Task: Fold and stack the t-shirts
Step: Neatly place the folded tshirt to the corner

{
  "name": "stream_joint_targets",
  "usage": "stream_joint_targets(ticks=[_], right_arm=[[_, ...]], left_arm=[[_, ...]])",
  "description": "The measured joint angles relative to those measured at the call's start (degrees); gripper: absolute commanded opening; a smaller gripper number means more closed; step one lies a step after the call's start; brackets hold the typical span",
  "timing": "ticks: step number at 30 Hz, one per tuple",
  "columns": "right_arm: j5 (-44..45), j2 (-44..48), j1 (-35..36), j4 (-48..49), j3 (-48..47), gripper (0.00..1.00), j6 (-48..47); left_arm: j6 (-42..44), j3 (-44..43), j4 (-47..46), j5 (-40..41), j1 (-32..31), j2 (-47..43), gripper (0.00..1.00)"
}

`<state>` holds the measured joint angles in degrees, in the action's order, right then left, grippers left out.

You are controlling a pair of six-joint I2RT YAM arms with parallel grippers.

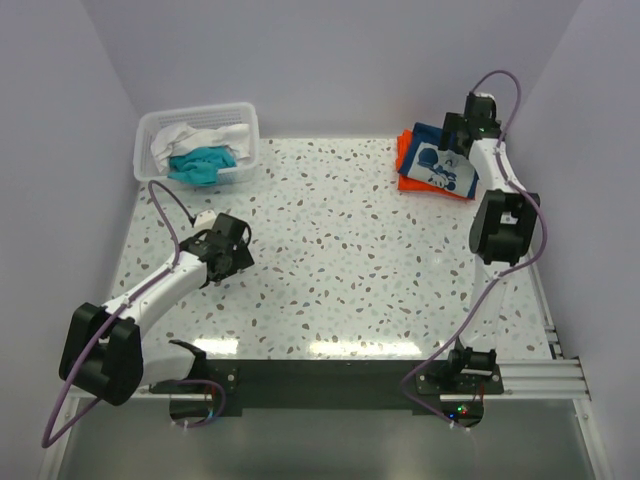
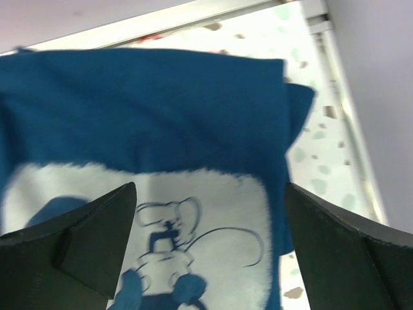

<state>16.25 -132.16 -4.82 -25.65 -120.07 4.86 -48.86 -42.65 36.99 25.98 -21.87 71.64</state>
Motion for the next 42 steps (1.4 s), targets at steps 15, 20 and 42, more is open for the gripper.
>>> stream_joint_targets(ticks=[15,20,42], right_arm=[[-2.5,2.9,9.5,1.1,1.5,0.99,-10.8],[0.9,3.0,12.4,2.6,5.3,0.99,-16.8],[7.1,4.3,18.3,7.0,19.3,0.99,-32.5]], left_arm=[[0.0,0.0,0.0,-0.2,0.0,-0.2,1.0],[0.0,0.0,-0.1,-0.2,0.0,-0.7,1.0],[0.0,0.0,-0.1,-0.2,0.0,-0.8,1.0]])
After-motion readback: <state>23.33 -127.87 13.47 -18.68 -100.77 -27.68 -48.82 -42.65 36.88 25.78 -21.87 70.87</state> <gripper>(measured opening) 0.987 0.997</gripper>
